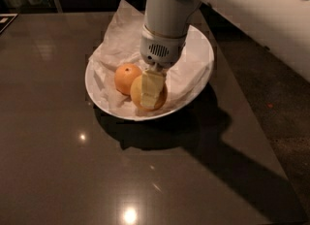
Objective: Pick orange from white bowl
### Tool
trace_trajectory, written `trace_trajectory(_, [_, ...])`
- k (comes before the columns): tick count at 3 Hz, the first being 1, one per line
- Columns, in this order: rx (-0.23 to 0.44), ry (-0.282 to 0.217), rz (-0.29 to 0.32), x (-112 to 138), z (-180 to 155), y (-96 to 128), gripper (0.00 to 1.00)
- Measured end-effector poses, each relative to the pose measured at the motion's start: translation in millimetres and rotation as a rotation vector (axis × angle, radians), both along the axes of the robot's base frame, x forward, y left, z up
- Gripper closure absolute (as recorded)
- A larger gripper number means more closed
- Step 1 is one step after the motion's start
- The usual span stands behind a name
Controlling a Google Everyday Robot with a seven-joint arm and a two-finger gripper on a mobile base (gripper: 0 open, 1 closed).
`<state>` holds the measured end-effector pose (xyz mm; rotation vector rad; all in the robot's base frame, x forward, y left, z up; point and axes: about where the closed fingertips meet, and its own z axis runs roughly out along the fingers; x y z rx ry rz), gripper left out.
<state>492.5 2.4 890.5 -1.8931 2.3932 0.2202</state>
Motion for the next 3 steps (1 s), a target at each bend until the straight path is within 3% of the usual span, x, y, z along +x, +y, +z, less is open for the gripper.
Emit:
trace_trajectory(1, [0.033, -0.043, 0.078, -13.4, 22.4, -1.5, 1.0])
trace_trajectory(3, [0.072, -0.084, 0.092, -17.2, 36.4, 6.1, 1.0])
